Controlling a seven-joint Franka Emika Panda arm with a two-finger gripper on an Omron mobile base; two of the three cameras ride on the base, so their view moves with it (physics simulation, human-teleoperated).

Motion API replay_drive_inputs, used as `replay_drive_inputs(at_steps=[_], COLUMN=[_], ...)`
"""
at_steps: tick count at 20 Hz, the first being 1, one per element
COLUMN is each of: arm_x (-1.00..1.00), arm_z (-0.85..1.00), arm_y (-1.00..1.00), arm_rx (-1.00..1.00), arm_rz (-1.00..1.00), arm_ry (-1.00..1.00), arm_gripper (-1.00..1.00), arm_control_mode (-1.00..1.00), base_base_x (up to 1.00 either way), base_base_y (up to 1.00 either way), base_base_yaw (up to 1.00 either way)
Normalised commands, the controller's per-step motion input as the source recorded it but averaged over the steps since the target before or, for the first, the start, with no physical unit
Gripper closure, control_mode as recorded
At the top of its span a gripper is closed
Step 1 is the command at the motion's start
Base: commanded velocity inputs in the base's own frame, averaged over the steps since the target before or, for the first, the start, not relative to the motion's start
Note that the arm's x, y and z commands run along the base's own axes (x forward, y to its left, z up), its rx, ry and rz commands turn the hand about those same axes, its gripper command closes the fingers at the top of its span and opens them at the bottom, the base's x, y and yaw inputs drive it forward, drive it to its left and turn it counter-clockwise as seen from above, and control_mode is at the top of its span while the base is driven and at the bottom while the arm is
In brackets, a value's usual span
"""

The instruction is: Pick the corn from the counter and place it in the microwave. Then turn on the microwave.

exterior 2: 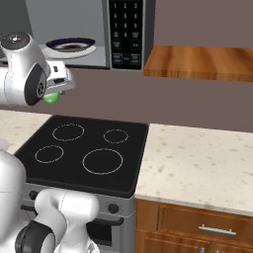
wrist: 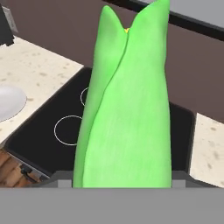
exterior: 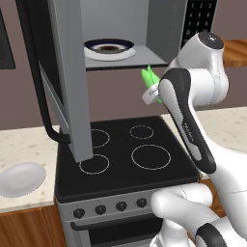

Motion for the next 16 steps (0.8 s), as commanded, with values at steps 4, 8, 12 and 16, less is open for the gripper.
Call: replay_drive_inputs(at_steps=[4, 8, 12, 16], arm_x=[0.07, 0.11, 0.10, 0.13], arm_z=[0.24, 0.26, 0.30, 0.29], arm_y=[0.00, 0.00, 0.00, 0.00], arm_rx=[0.00, 0.00, 0.00, 0.00], arm_rz=[0.02, 0.01, 0.01, 0.00], arm_ry=[-0.10, -0.06, -0.03, -0.03], arm_gripper=[1.00, 1.00, 1.00, 1.00], arm_control_mode=[-1.00, -1.00, -1.00, -1.00], base_base_x=[0.00, 0.00, 0.00, 0.00], base_base_y=[0.00, 0.00, 0.00, 0.00], base_base_yaw=[0.00, 0.00, 0.00, 0.00])
